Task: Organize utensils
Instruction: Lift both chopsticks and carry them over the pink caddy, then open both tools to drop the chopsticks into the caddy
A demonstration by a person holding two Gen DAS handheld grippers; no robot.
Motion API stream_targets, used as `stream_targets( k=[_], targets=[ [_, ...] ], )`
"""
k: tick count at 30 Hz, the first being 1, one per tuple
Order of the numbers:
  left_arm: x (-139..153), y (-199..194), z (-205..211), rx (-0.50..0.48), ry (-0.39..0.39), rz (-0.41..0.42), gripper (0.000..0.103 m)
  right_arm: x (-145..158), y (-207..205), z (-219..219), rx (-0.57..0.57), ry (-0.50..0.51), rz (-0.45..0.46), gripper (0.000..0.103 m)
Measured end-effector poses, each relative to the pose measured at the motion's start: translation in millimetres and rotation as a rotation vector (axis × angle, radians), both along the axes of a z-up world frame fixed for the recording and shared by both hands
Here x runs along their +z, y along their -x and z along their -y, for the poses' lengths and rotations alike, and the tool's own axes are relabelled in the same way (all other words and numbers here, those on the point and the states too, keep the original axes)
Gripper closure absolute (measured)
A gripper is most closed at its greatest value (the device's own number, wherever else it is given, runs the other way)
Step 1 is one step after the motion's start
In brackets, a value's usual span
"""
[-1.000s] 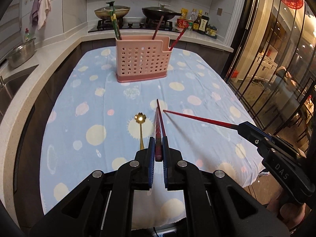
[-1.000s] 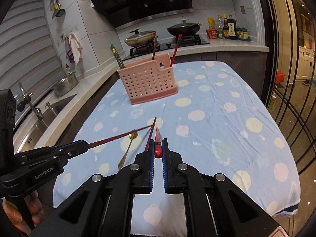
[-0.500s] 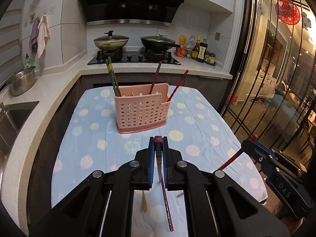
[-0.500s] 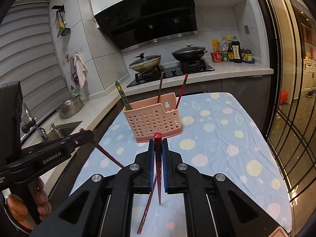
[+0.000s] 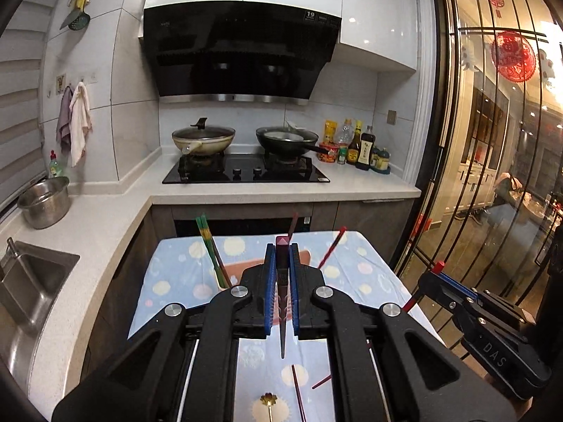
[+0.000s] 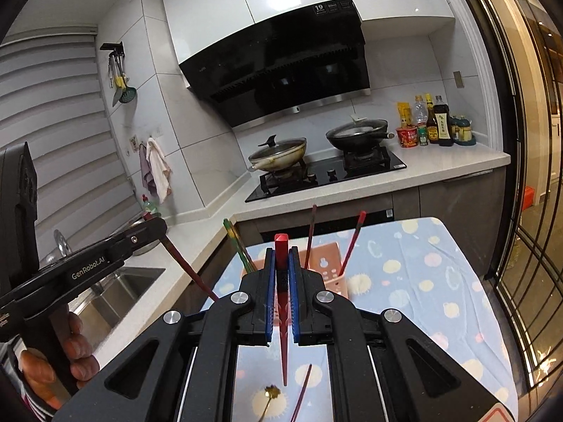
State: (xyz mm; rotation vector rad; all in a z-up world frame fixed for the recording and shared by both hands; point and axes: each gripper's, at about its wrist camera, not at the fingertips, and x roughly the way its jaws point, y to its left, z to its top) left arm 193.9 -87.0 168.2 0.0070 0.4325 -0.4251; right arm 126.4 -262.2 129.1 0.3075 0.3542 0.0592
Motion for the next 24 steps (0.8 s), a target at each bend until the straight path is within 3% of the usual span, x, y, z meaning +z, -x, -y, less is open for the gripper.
stream_targets(
  k=[13, 24],
  targets=[
    [54, -73, -2, 0.064, 0.038, 0.118, 0.096, 62, -90, 4, -0.026, 0.004, 0.141, 0.096],
    [20, -129, 5, 0.090, -0.002, 0.063, 0.096, 27, -162, 6, -0.034, -0.013, 0.079, 0.096]
  ],
)
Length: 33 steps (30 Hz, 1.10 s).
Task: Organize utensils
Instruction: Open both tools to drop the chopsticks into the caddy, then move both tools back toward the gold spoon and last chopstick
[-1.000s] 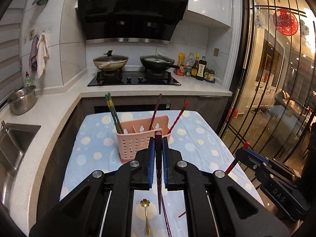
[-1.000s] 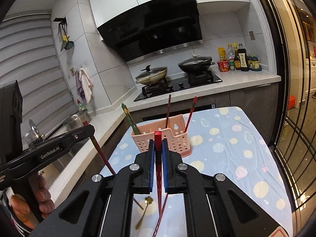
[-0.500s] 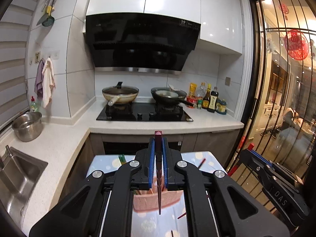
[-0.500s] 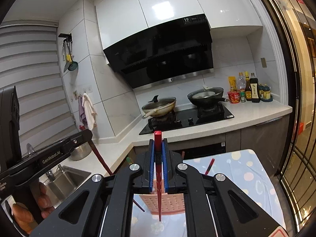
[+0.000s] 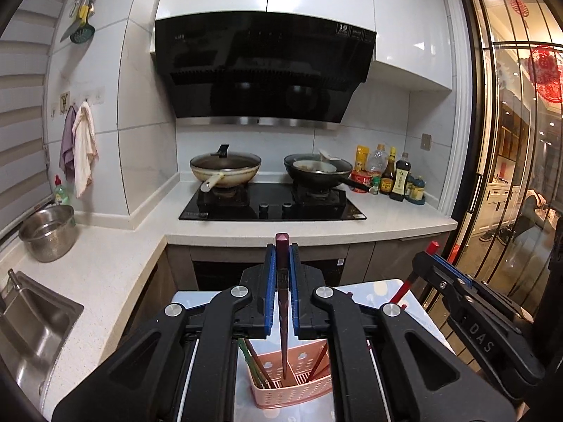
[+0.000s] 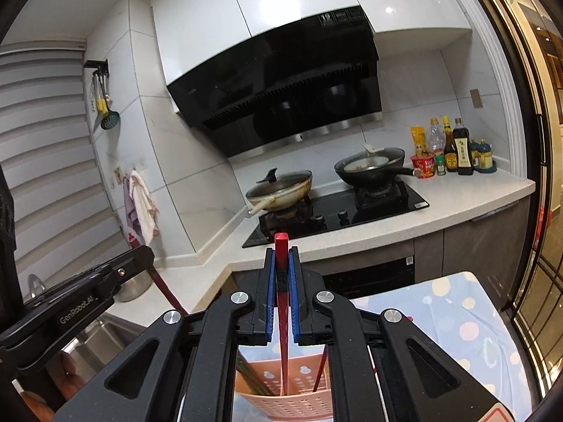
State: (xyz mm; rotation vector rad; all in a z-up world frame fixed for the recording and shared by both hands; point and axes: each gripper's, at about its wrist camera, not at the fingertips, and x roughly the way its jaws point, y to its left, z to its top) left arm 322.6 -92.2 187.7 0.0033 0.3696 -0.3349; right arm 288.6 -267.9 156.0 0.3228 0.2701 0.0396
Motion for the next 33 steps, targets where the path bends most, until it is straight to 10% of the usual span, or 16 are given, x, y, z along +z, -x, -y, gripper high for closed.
stream_targets(
  k=[21, 25, 33],
  targets=[
    [-52, -23, 12, -0.002, -0.021, -0.114, 0.096, -55, -31, 6, 0.008, -0.014, -0.126, 0.091],
    [-53, -18, 9, 0.036, -0.010, -0.110, 0.045, -53, -25, 6, -0.010, -0.013, -0.113, 0.053],
    [-49, -5, 0, 0.044, -0.001, -0.097, 0.041, -50, -7, -2, 0.004, 0.007, -0.109, 0.051]
  ],
)
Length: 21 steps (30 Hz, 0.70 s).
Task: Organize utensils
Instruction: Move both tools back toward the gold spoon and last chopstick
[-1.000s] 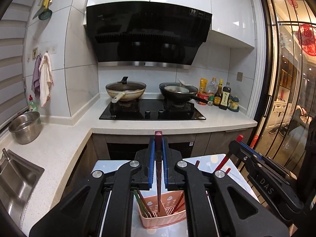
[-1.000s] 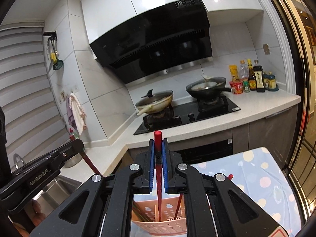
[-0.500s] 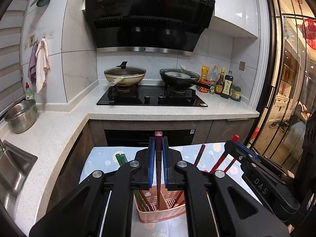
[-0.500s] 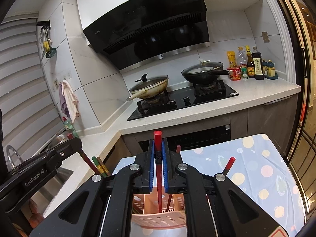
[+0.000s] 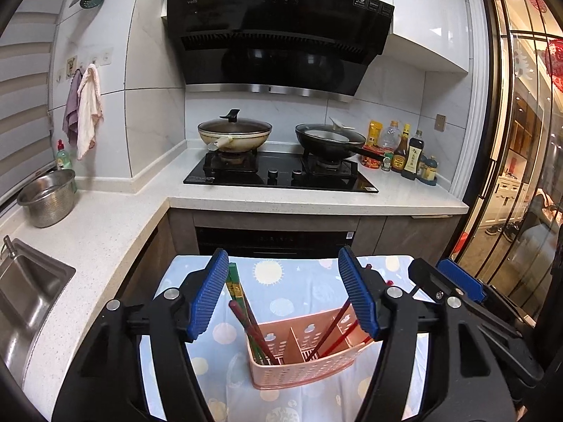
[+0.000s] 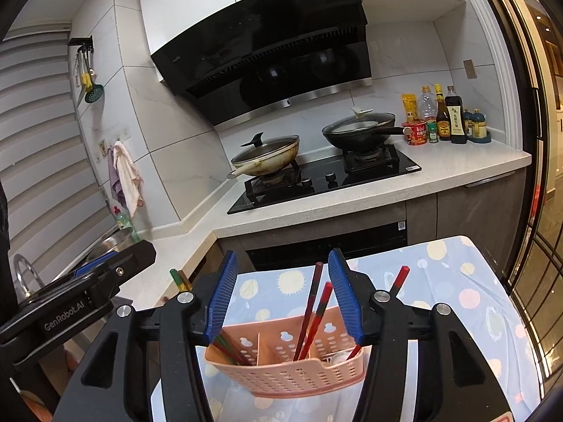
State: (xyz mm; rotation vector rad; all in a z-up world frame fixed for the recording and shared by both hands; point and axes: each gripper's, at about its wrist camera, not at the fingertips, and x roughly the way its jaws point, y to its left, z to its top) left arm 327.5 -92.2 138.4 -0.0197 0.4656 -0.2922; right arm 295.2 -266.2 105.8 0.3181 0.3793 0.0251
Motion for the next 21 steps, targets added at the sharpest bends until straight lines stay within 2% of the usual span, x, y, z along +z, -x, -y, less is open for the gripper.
stream_targets(
  k=[13, 21],
  targets=[
    [8, 45, -8, -0.014, -0.035, 0.025, 0.036, 10, 56, -22, 0.038, 0.022, 0.010, 0.049],
    [-2, 90, -18, -0.022, -0.051, 0.013, 0.030, -4, 114, -27, 0.028, 0.026, -0.024, 0.046]
  ],
)
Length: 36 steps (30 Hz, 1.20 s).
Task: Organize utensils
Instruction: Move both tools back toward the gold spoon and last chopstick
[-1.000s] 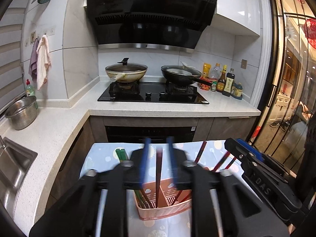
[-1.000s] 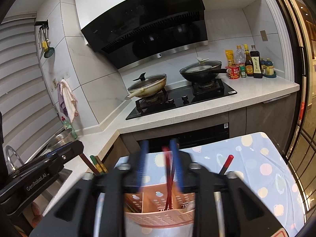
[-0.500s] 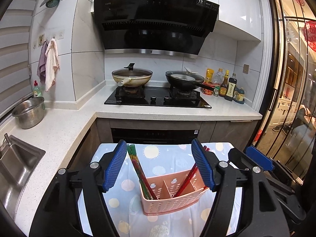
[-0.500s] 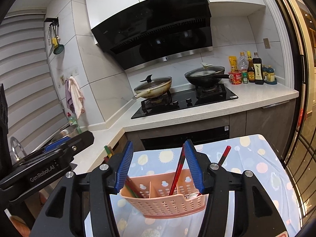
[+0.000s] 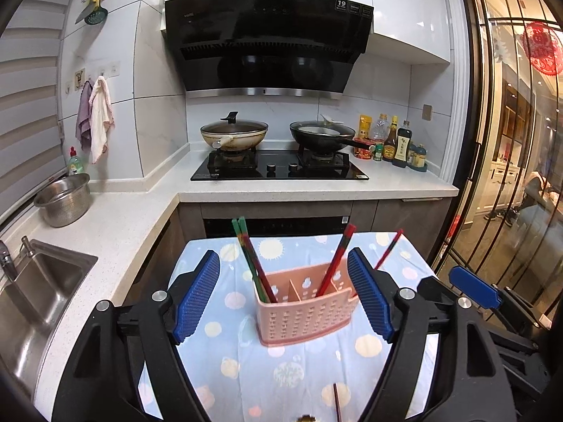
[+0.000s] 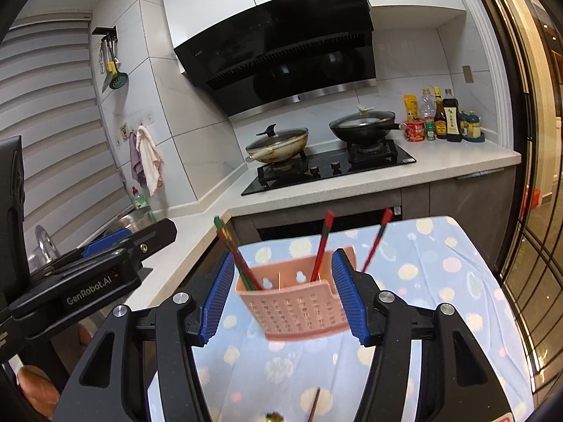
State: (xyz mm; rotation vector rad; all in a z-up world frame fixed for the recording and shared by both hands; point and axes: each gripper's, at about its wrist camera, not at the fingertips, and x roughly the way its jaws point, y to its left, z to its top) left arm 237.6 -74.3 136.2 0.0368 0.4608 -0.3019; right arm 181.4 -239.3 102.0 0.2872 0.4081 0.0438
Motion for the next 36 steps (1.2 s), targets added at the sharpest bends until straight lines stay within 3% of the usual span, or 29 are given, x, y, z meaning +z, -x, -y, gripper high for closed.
stream_targets(
  k=[7, 15, 21, 28, 36],
  targets=[
    [-49, 50, -10, -0.026, 0.001, -0.093, 0.026, -41, 60, -3, -0.018, -0.011, -0.094, 0.046],
    [-123, 97, -26, -0.002, -0.045, -0.237, 0.026, -114, 114, -12, -0.026, -0.059, -0.271, 0.046],
    [-171, 121, -49, 0.037, -0.060, -0.352, 0.026, -168, 138, -36, 0.009, -0.020, -0.408, 0.046],
    [-202, 141, -59, 0.047, -0.092, -0.412, 0.026, -208, 152, -67, 0.066, 0.046, -0.482, 0.046],
    [-221, 151, -58, 0.052, -0.130, -0.448, 0.026, -219, 149, -81, 0.087, 0.094, -0.500, 0.051]
  ],
)
